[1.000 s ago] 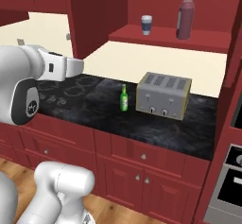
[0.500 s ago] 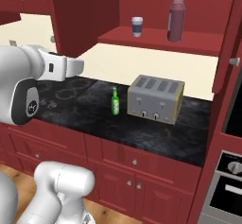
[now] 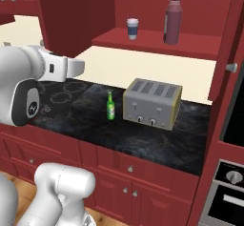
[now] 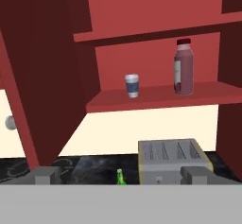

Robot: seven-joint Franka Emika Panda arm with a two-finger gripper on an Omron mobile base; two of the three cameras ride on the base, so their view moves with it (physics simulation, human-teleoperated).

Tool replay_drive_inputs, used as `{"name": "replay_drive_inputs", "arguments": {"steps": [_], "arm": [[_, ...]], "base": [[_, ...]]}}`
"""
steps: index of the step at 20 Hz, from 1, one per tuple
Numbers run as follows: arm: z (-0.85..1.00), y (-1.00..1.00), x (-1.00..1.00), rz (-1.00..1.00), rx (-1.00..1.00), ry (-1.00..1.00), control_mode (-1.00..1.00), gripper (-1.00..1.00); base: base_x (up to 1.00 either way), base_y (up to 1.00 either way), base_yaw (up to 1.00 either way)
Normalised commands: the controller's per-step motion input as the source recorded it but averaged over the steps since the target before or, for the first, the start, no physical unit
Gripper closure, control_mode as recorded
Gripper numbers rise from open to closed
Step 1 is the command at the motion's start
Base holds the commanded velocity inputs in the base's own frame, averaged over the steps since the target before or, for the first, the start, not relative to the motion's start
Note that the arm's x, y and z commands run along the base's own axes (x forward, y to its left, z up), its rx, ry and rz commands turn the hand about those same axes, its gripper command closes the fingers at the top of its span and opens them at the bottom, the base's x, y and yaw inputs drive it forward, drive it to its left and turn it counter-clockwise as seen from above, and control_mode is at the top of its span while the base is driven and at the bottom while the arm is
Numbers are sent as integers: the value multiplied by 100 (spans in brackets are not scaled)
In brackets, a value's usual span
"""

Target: Sort all alcoholic drinks to one cabinet, and non-alcoholic drinks to the other.

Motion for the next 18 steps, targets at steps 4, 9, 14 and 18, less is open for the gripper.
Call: {"name": "replay_drive_inputs", "arguments": {"steps": [4, 9, 14, 18], "arm": [[0, 0, 0, 0, 0, 0, 100, -100], [0, 0, 0, 0, 0, 0, 100, -100], [0, 0, 0, 0, 0, 0, 100, -100], [0, 0, 0, 0, 0, 0, 100, -100]], "base": [[32, -33, 0], [30, -36, 0], [29, -37, 0], [30, -39, 0]]}}
